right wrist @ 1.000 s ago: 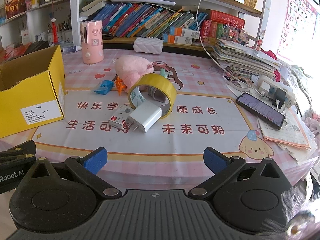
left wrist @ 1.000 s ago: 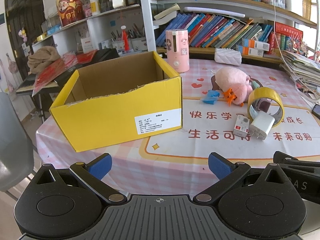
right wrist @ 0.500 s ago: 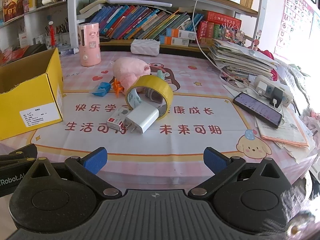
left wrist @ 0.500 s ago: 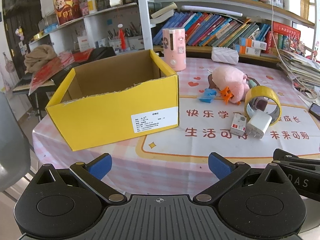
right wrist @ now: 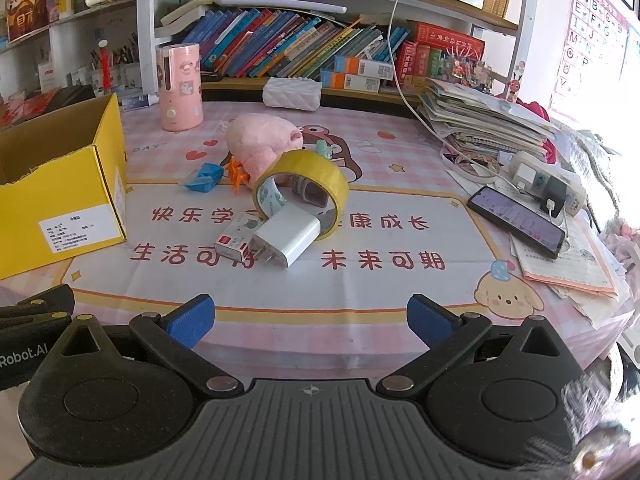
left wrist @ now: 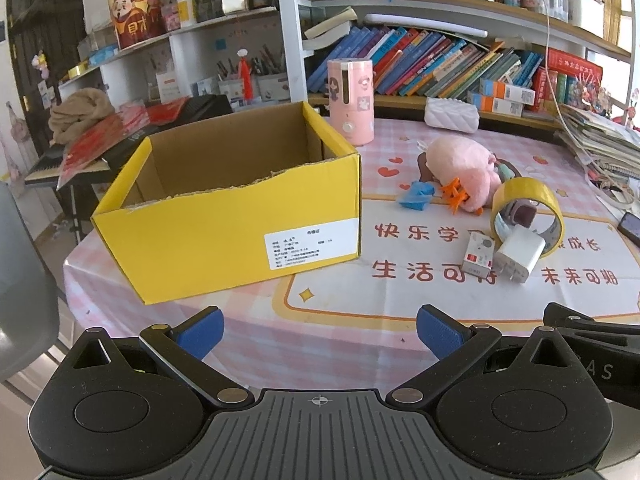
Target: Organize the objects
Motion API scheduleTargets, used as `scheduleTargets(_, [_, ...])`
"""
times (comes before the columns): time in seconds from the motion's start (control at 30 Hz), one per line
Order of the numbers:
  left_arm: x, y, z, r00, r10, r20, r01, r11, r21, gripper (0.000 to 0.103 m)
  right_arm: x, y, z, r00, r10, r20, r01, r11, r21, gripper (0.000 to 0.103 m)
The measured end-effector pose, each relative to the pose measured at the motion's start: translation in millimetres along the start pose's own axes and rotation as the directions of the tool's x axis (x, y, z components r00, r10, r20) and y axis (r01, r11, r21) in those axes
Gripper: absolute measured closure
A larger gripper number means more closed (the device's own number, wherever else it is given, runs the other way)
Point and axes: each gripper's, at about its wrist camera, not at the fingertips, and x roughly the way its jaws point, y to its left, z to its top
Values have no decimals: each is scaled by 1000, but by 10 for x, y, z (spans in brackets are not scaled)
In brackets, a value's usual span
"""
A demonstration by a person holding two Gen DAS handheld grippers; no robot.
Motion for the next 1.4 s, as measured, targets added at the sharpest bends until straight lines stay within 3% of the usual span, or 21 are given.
scheduleTargets(0.9, [294,-312,281,998,45,-39,-48,996,-80,0,498,-211,439,990,140,-6,-140,988,-60,2])
scheduleTargets(1.23, [406,-477,375,995,72,-62,-82,982,-170,0,789,-495,714,974,227,-24,-228,970,-89,14])
scheduleTargets(1.4, [442,-583,338,996,71,-62,-81,979,-186,0,958,-631,756,965,254,-58,-258,962,-86,14])
